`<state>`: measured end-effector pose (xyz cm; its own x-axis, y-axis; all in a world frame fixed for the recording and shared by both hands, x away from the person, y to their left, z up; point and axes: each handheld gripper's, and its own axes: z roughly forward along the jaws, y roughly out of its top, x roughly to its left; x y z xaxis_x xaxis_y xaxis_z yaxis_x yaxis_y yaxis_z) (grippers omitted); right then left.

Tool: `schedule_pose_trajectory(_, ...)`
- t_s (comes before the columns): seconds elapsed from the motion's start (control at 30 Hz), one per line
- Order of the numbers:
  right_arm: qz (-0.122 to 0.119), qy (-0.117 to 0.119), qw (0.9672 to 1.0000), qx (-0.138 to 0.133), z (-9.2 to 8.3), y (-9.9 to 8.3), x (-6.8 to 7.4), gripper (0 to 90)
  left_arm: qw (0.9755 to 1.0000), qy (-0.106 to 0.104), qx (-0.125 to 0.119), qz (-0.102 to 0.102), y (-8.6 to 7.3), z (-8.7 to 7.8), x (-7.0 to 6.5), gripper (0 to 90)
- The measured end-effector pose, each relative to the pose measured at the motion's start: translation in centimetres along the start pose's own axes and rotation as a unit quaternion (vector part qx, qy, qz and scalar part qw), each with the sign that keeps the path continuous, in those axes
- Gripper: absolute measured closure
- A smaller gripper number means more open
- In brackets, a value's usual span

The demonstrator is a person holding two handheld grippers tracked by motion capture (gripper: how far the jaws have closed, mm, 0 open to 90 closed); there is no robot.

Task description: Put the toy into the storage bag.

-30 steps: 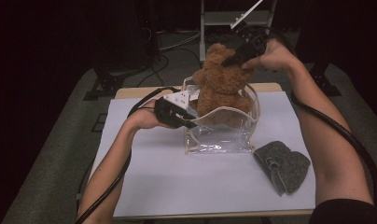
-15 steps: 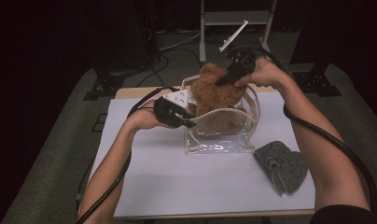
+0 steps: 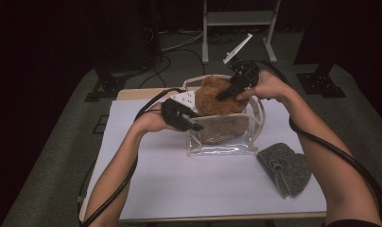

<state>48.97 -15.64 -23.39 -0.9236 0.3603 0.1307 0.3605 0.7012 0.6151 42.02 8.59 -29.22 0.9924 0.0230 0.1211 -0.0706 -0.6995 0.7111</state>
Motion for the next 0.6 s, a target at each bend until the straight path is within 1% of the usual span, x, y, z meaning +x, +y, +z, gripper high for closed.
schedule_pose_trajectory(0.07,0.005,0.002,1.0,-0.008,-0.6,-0.4,0.1,37.7,0.9999,0.0,-0.012,-0.002,0.2,-0.3,-0.1,59.4)
schedule_pose_trajectory(0.1,0.003,0.002,0.9999,-0.012,-0.8,-0.6,0.1,36.6,0.9998,0.003,-0.017,-0.003,0.4,-0.4,-0.1,58.2)
schedule_pose_trajectory(0.2,0.006,0.005,0.9996,-0.026,-1.6,-1.4,0.3,34.8,0.9998,0.006,-0.017,-0.006,0.7,-0.6,-0.2,55.0)
schedule_pose_trajectory(0.3,0.01,0.004,0.9993,-0.036,-2.2,-2.1,0.3,33.9,0.9998,0.01,-0.018,-0.003,0.9,-0.8,-0.4,53.0)
schedule_pose_trajectory(0.37,0.01,0.004,0.9991,-0.041,-2.6,-2.4,0.5,33.9,0.9997,0.011,-0.021,-0.003,0.9,-1.1,-0.4,52.0)
schedule_pose_trajectory(0.43,0.014,0.008,0.9984,-0.054,-3.2,-2.7,0.5,36.1,0.9996,0.013,-0.024,-0.006,1.0,-1.3,-0.5,50.5)
schedule_pose_trajectory(0.5,0.019,0.009,0.9972,-0.071,-4.2,-3.0,0.5,37.2,0.9995,0.017,-0.026,-0.007,1.1,-1.7,-0.6,48.8)
schedule_pose_trajectory(0.6,0.024,0.008,0.9962,-0.083,-5.3,-3.6,0.6,37.1,0.9993,0.018,-0.029,-0.01,1.1,-2.2,-0.7,47.5)
